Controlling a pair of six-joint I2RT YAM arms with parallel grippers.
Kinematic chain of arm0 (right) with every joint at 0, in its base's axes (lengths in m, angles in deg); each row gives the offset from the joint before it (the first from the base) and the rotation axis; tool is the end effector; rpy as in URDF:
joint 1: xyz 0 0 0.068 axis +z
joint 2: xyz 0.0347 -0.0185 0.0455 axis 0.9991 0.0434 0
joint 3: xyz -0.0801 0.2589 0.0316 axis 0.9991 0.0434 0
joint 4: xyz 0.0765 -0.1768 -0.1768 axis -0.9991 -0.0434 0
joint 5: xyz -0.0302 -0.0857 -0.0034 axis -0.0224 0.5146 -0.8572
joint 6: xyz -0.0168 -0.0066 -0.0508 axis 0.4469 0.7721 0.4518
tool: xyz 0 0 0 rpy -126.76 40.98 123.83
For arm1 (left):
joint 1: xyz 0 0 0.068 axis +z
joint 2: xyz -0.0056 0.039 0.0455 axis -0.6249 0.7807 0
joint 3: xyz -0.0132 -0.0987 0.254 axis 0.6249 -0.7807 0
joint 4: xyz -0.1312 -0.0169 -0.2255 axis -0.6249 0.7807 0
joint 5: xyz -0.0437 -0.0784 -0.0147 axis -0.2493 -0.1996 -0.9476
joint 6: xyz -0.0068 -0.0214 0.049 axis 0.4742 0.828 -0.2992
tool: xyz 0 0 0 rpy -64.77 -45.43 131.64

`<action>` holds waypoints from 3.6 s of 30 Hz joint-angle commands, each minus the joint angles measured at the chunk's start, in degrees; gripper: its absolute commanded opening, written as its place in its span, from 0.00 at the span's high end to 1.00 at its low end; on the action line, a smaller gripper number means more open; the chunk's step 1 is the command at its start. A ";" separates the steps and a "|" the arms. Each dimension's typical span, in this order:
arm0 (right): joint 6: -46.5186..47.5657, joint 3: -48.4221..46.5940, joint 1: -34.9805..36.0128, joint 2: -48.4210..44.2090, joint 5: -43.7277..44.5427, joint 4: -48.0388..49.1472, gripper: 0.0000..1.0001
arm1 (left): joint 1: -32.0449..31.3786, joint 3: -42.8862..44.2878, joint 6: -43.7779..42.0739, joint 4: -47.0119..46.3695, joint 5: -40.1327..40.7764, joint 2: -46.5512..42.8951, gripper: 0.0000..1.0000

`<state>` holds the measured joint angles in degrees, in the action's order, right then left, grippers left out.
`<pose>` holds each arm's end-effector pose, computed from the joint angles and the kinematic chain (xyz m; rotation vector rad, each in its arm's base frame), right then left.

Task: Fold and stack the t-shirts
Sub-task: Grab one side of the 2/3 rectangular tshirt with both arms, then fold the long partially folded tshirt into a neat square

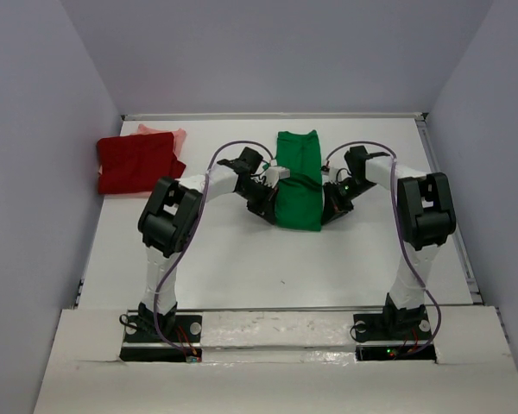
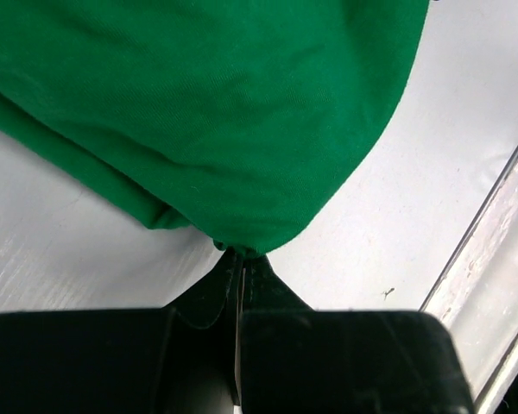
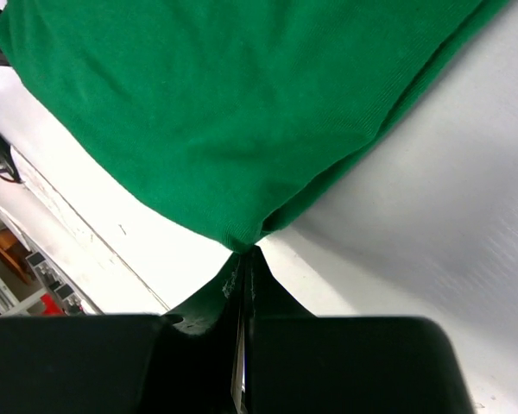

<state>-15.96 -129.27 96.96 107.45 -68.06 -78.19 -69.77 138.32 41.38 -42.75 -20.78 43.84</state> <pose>0.3575 0.0823 0.1554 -0.5310 2.8622 1.0407 0.3526 -0.2400 0.1630 1.0848 2.3739 -1.0948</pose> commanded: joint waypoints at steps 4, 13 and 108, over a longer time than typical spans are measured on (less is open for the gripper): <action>0.70 -1.30 0.30 -4.72 0.26 -0.04 1.00 | -0.20 1.72 -1.48 1.29 0.23 -4.90 1.00; 1.67 -5.25 0.30 -5.51 1.41 -1.71 1.00 | -0.28 3.56 -2.18 2.17 1.99 -6.66 1.00; 9.22 -38.65 0.30 14.08 21.09 23.25 1.00 | -4.59 51.99 -12.28 -18.39 55.23 21.55 1.00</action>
<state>-8.16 -167.04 96.99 121.97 -48.43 -59.38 -72.83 187.47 30.82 -55.16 28.90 65.44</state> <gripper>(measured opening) 0.009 0.072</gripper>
